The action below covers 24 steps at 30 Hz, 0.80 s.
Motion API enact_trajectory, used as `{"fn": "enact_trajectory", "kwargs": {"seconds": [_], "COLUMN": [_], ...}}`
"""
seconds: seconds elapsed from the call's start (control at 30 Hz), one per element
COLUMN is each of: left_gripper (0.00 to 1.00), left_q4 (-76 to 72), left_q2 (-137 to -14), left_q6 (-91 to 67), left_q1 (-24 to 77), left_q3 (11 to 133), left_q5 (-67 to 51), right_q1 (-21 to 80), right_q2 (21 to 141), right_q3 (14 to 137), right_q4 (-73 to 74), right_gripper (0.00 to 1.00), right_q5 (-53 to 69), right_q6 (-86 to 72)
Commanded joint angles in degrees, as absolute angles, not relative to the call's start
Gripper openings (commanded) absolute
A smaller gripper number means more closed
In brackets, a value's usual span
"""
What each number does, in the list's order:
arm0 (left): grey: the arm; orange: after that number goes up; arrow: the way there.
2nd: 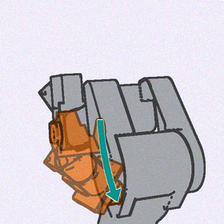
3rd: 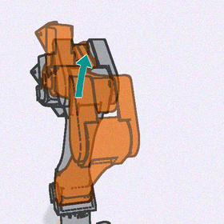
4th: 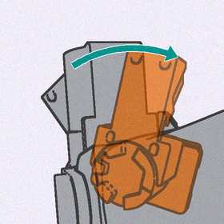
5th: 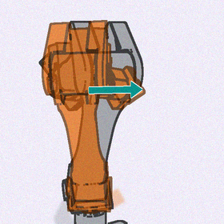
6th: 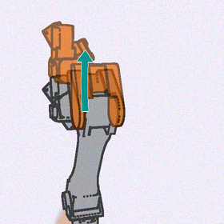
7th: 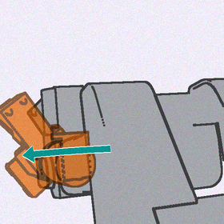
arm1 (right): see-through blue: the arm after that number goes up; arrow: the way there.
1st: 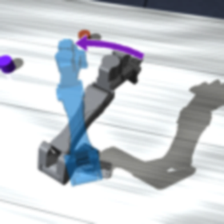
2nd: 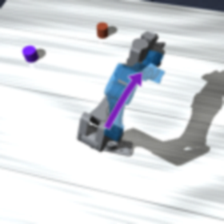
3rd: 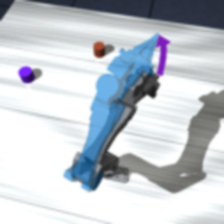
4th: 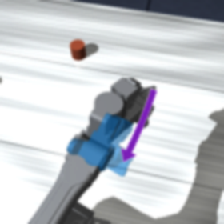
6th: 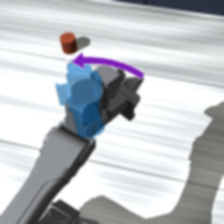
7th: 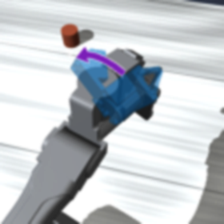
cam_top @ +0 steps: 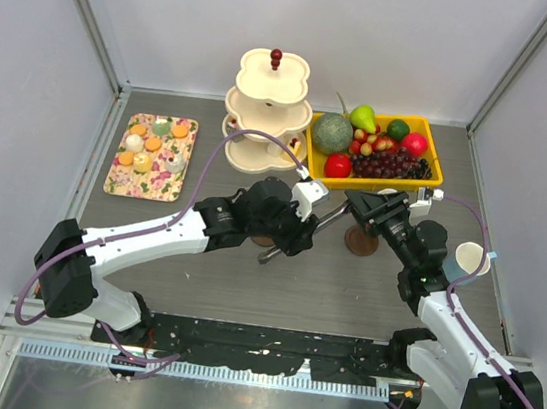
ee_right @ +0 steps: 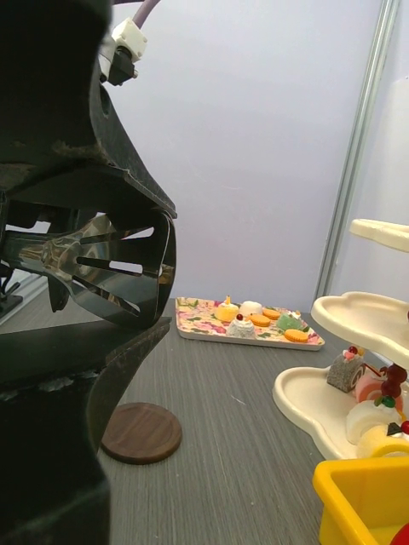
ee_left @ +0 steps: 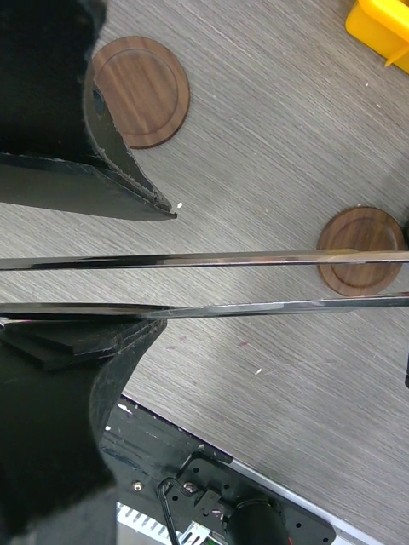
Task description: Serve the afternoon tea
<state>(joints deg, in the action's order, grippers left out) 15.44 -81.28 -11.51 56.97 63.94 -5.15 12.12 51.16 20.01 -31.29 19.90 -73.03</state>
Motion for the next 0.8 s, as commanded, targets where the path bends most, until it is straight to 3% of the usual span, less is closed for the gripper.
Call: {"fn": "enact_trajectory", "kwargs": {"seconds": [0.0, 0.43, 0.77], "left_gripper": [0.50, 0.51, 0.57], "left_q4": [15.03, 18.28, 19.69], "left_q2": [-79.98, -79.36, -79.72], "left_q6": [-10.64, -10.46, -10.99], "left_q1": [56.78, 56.78, 56.78], "left_q3": [63.72, 65.83, 67.24], "left_q5": [-4.31, -4.66, -5.54], "right_q1": [11.78, 11.69, 11.78], "right_q2": [51.06, 51.15, 51.24], "right_q3": [20.13, 19.69, 19.60], "right_q4": [-35.51, -35.51, -35.60], "right_gripper": [0.30, 0.30, 0.30], "right_q5": [20.66, 20.74, 20.92], "right_q6": [-74.27, -73.74, -73.56]}}
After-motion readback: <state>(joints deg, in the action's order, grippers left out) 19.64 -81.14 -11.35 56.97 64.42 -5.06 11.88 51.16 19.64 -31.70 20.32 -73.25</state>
